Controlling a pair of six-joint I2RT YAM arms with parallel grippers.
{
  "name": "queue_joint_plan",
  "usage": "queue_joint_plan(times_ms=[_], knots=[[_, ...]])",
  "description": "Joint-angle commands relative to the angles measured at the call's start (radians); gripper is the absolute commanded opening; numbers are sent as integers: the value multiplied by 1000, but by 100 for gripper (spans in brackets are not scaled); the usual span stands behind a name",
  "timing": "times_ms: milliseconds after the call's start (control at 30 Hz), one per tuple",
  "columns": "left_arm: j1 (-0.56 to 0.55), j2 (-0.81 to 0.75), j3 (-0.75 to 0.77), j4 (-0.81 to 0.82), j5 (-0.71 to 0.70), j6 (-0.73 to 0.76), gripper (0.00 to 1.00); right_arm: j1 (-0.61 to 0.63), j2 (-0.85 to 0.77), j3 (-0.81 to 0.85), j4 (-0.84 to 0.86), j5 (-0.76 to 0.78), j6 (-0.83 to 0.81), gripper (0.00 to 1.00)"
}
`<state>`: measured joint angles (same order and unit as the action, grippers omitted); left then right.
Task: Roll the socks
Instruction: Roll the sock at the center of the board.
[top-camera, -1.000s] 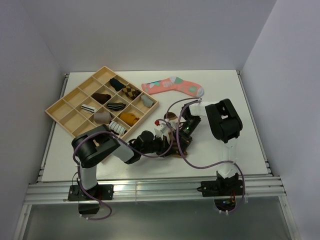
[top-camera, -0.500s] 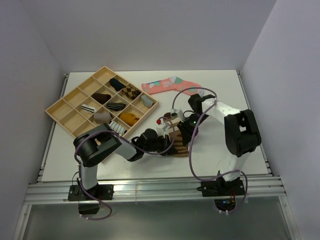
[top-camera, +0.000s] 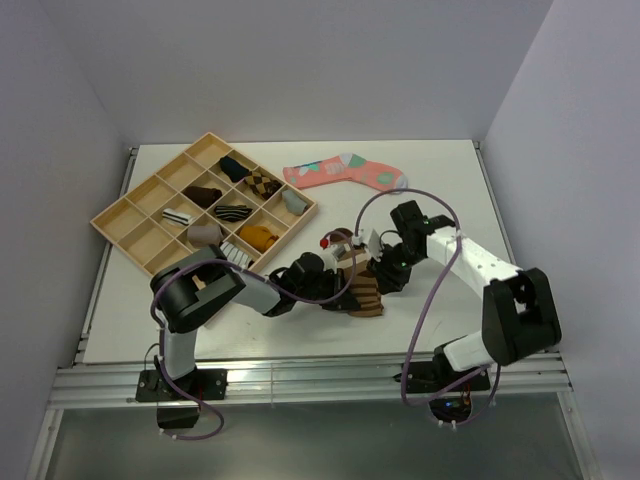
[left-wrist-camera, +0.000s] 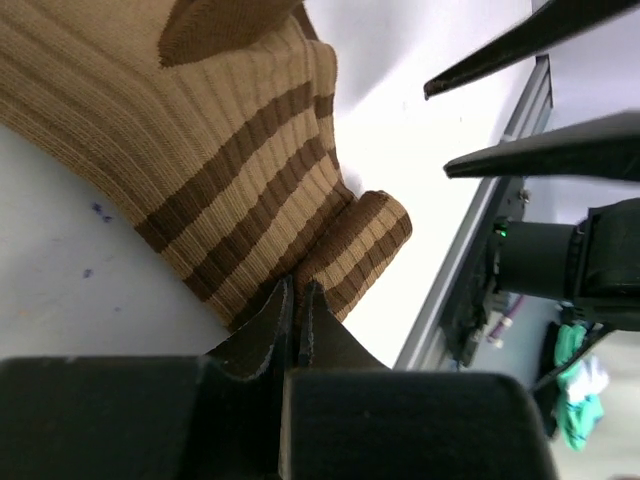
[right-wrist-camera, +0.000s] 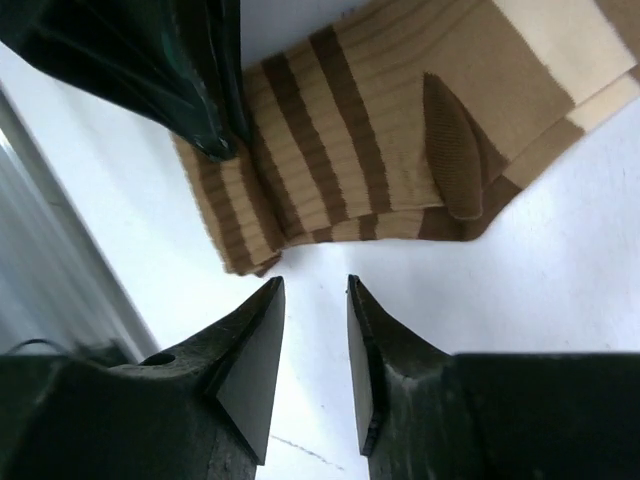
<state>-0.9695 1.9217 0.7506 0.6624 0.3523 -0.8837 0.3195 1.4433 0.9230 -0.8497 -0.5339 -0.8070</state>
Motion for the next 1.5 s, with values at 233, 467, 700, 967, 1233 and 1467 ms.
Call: queue_joint_plan(times_ms=[233,467,700,967,1233,1467], knots=[[-11,89,24,-291,100,-43,0,84,-163,-191,311,92,-37,44],[-3,39,-16,-317,76,-44,0,58,-87,-130,346,101,33,41],[2,-10,-42,-359,53,-47,0,-59,-104,-38,288,54,46,41],[57,-29,-28,-377,57,-70,0,-39,-195,-127,259,25,-58,40],[110,14,22,-354,120,-100,0,105,-308,-217,227,14,-129,41],[118,56,85,-371,157,-98,0,199,-334,-262,173,-6,-169,42]])
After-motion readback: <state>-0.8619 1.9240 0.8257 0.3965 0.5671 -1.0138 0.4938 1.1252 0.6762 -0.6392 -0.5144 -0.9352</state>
